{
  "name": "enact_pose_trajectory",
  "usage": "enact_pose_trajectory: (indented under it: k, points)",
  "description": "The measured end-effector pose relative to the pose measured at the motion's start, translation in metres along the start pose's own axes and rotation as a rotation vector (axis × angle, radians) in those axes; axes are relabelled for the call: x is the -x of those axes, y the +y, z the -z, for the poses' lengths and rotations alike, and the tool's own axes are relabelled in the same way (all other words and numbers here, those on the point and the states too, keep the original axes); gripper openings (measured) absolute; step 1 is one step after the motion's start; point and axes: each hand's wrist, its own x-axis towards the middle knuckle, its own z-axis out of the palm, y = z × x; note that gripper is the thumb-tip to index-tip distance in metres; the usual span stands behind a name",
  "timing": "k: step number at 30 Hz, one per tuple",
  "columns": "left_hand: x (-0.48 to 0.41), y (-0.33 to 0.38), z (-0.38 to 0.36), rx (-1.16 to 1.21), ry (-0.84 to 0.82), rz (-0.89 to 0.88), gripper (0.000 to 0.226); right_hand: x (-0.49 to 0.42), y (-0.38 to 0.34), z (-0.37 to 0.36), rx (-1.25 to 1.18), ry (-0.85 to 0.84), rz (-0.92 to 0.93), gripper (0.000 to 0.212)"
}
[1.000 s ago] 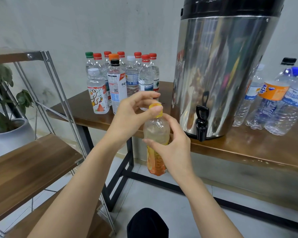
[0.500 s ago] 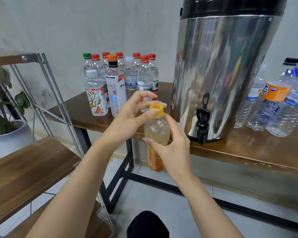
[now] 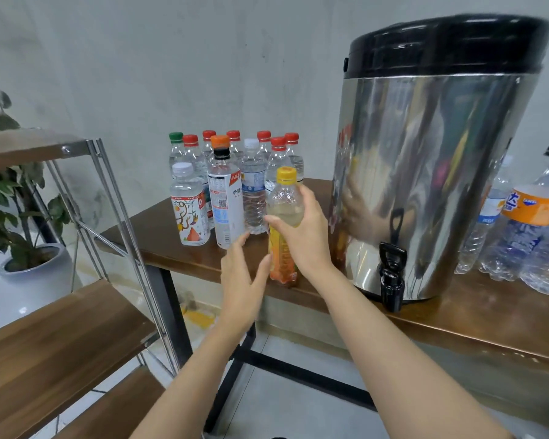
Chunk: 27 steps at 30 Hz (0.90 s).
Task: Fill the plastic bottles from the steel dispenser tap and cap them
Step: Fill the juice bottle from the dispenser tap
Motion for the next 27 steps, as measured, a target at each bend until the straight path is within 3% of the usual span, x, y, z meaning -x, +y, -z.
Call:
enact_pose_trajectory:
  k: [5,9,13,18,27]
  points:
    - [-0.018,-0.019,-0.039,-0.362,0.034,-0.006,0.100,-0.002,0.019,-0.008,-0.023,-0.102,-0.007,0.075]
    - [-0.039,-0.021,-0.056,-0.492,0.120,-0.008,0.107,0.022,0.048,0.003,0.076,-0.151,-0.031,0.070]
    - [-0.060,-0.030,-0.057,-0.572,0.173,0.122,0.121,0.033,0.073,0.004,0.193,-0.207,-0.010,0.067]
    - [-0.084,-0.040,-0.054,-0.617,0.135,0.239,0.121,0.033,0.078,-0.002,0.362,-0.253,0.107,0.085]
    - [-0.081,-0.034,-0.050,-0.631,0.067,0.251,0.105,0.040,0.074,-0.002,0.676,-0.195,0.363,0.060]
